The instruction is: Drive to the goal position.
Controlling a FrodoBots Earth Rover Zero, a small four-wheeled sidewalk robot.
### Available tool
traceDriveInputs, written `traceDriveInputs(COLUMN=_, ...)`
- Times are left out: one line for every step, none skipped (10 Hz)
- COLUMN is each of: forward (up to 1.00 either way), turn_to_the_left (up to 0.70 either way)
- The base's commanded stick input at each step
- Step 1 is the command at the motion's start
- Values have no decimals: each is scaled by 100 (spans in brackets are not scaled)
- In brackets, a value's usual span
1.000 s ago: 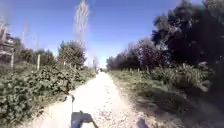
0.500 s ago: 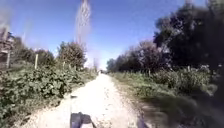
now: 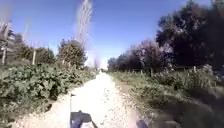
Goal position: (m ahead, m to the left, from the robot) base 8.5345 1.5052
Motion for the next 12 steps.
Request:
traceDriveInputs(forward=50, turn_to_the_left=15)
traceDriveInputs(forward=50, turn_to_the_left=0)
traceDriveInputs(forward=50, turn_to_the_left=0)
traceDriveInputs(forward=50, turn_to_the_left=0)
traceDriveInputs(forward=50, turn_to_the_left=0)
traceDriveInputs(forward=50, turn_to_the_left=0)
traceDriveInputs(forward=50, turn_to_the_left=0)
traceDriveInputs(forward=50, turn_to_the_left=0)
traceDriveInputs(forward=50, turn_to_the_left=0)
traceDriveInputs(forward=50, turn_to_the_left=0)
traceDriveInputs(forward=50, turn_to_the_left=0)
traceDriveInputs(forward=50, turn_to_the_left=0)
